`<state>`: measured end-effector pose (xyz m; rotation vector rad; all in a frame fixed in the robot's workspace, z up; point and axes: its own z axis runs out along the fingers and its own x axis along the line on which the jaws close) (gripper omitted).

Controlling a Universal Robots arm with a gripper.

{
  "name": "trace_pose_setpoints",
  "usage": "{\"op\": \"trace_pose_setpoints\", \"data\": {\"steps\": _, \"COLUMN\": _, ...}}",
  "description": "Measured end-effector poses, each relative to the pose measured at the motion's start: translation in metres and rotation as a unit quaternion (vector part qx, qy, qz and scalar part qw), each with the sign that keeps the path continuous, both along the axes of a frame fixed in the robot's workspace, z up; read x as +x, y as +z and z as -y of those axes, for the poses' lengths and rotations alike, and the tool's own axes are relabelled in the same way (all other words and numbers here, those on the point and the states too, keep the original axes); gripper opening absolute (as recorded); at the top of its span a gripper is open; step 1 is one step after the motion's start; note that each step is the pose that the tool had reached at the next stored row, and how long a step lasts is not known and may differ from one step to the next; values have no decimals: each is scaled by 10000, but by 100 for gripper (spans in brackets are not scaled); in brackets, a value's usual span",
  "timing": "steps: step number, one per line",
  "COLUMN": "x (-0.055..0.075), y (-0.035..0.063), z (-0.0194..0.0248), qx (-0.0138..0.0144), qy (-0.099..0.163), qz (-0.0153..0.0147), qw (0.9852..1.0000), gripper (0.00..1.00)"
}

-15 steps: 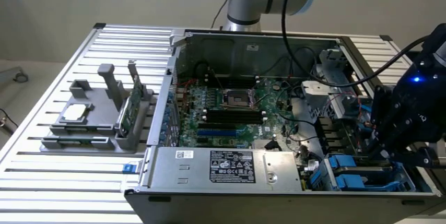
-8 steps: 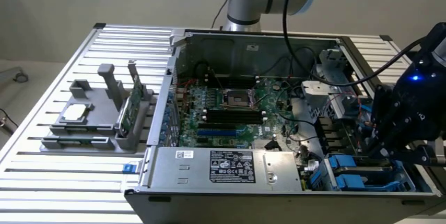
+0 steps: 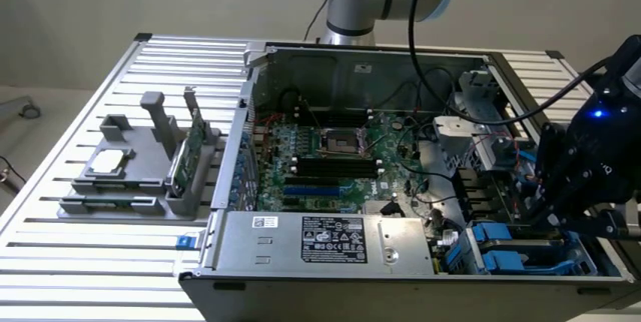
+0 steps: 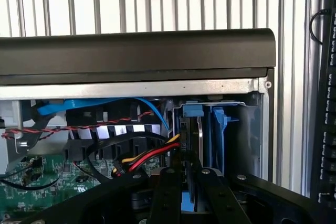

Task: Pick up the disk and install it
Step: 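Insert the first disk wire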

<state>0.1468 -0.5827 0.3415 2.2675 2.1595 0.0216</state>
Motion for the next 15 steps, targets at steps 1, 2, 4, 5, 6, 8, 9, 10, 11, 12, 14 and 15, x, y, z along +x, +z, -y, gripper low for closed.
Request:
{"op": "trace_pose_setpoints", "data": {"steps": 1, "x": 0, "y": -1, "z": 0, "qx": 0, "qy": -9, "qz": -5, "qw": 10000, "gripper": 17}}
{"op": "trace_pose_setpoints", "data": {"steps": 2, "x": 0, "y": -2, "z": 0, "qx": 0, "qy": -20, "qz": -8, "qw": 10000, "gripper": 17}}
{"op": "trace_pose_setpoints", "data": {"steps": 4, "x": 0, "y": -3, "z": 0, "qx": 1, "qy": -42, "qz": -12, "qw": 10000, "gripper": 17}}
{"op": "trace_pose_setpoints", "data": {"steps": 5, "x": 0, "y": -3, "z": 0, "qx": 1, "qy": -54, "qz": -13, "qw": 10000, "gripper": 17}}
{"op": "trace_pose_setpoints", "data": {"steps": 6, "x": 0, "y": -3, "z": 0, "qx": 1, "qy": -64, "qz": -14, "qw": 10000, "gripper": 17}}
{"op": "trace_pose_setpoints", "data": {"steps": 8, "x": 1, "y": -3, "z": 0, "qx": 1, "qy": -80, "qz": -14, "qw": 10000, "gripper": 17}}
{"op": "trace_pose_setpoints", "data": {"steps": 9, "x": 1, "y": -3, "z": 0, "qx": 1, "qy": -87, "qz": -15, "qw": 10000, "gripper": 17}}
{"op": "trace_pose_setpoints", "data": {"steps": 10, "x": 1, "y": -3, "z": 0, "qx": 1, "qy": -94, "qz": -16, "qw": 10000, "gripper": 17}}
{"op": "trace_pose_setpoints", "data": {"steps": 11, "x": 1, "y": -4, "z": 0, "qx": 1, "qy": -100, "qz": -17, "qw": 9999, "gripper": 17}}
{"op": "trace_pose_setpoints", "data": {"steps": 12, "x": 2, "y": -4, "z": 0, "qx": 1, "qy": -105, "qz": -18, "qw": 9999, "gripper": 17}}
{"op": "trace_pose_setpoints", "data": {"steps": 14, "x": 2, "y": -5, "z": 0, "qx": 1, "qy": -115, "qz": -21, "qw": 9999, "gripper": 17}}
{"op": "trace_pose_setpoints", "data": {"steps": 15, "x": 3, "y": -5, "z": 0, "qx": 1, "qy": -120, "qz": -22, "qw": 9999, "gripper": 17}}
